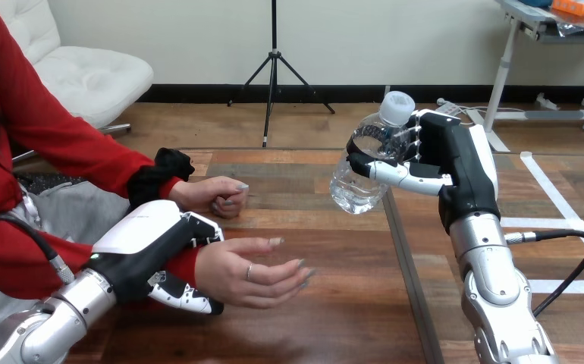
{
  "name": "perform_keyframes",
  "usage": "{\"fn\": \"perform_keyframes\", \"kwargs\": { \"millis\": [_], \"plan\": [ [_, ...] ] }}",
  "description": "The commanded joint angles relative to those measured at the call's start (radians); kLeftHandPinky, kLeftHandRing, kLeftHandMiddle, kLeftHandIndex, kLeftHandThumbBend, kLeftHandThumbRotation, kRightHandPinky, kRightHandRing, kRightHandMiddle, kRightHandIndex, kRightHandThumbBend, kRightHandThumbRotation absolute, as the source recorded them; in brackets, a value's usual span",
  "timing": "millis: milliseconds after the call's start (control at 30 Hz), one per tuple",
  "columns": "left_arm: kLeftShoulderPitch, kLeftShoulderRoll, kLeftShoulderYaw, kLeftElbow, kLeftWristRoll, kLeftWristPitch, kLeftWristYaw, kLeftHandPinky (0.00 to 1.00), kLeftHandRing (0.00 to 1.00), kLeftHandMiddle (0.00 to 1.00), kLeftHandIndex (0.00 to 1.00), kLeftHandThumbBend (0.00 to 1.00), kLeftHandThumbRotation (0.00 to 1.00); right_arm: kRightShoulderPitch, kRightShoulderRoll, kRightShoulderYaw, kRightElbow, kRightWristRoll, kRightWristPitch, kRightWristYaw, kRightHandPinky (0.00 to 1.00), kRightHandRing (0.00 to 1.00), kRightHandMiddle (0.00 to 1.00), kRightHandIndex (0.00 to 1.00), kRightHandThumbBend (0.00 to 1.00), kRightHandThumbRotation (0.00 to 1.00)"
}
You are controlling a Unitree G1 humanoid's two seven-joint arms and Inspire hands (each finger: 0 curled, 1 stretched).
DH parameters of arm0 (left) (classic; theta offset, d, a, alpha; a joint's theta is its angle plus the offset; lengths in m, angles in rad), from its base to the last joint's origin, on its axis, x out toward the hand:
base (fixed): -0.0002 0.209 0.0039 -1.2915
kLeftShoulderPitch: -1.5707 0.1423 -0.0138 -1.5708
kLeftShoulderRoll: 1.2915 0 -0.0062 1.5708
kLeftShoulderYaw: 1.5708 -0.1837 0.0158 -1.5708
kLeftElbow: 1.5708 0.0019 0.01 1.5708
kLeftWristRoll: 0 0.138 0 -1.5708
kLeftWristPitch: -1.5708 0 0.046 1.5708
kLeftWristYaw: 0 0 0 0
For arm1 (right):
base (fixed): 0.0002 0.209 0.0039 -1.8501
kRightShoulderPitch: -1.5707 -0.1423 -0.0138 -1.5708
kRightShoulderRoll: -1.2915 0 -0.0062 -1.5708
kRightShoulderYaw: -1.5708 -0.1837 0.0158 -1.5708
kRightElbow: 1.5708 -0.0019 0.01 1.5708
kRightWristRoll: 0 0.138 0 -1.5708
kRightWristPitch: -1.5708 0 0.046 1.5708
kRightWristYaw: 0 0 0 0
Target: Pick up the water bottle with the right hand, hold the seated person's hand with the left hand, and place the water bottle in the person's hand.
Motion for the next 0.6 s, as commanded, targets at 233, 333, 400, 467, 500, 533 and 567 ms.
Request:
{"fn": "perform_keyframes", "kwargs": {
  "millis": [233, 333, 400, 467, 500, 533, 567],
  "plan": [
    [-0.058, -0.042, 0.044, -0.128, -0.065, -0.086, -0.016, 0.24, 0.31, 0.41, 0.45, 0.73, 0.04, -0.091, -0.008, -0.014, -0.013, 0.001, -0.046, -0.024, 0.27, 0.33, 0.39, 0.42, 0.87, 0.0],
    [-0.062, -0.037, 0.051, -0.131, -0.078, -0.089, -0.033, 0.24, 0.32, 0.42, 0.45, 0.73, 0.04, -0.094, -0.007, -0.014, -0.003, 0.004, -0.056, -0.023, 0.27, 0.33, 0.39, 0.42, 0.87, 0.0],
    [-0.064, -0.035, 0.055, -0.133, -0.091, -0.092, -0.048, 0.25, 0.32, 0.42, 0.45, 0.73, 0.05, -0.093, -0.007, -0.015, -0.001, 0.007, -0.058, -0.022, 0.27, 0.33, 0.39, 0.42, 0.87, 0.0],
    [-0.066, -0.032, 0.059, -0.136, -0.1, -0.092, -0.06, 0.25, 0.32, 0.42, 0.46, 0.73, 0.06, -0.093, -0.006, -0.016, 0.0, 0.007, -0.059, -0.024, 0.27, 0.33, 0.39, 0.42, 0.87, 0.0],
    [-0.066, -0.031, 0.061, -0.138, -0.103, -0.092, -0.065, 0.25, 0.32, 0.42, 0.46, 0.73, 0.07, -0.094, -0.005, -0.016, 0.0, 0.007, -0.059, -0.025, 0.27, 0.33, 0.38, 0.42, 0.87, 0.0],
    [-0.067, -0.029, 0.064, -0.142, -0.108, -0.091, -0.072, 0.25, 0.33, 0.42, 0.46, 0.73, 0.07, -0.094, -0.005, -0.017, 0.002, 0.007, -0.06, -0.026, 0.27, 0.33, 0.38, 0.42, 0.87, 0.0],
    [-0.068, -0.028, 0.066, -0.144, -0.112, -0.091, -0.078, 0.25, 0.33, 0.41, 0.46, 0.73, 0.08, -0.094, -0.004, -0.017, 0.002, 0.007, -0.06, -0.027, 0.27, 0.33, 0.38, 0.42, 0.87, 0.0]
  ]
}}
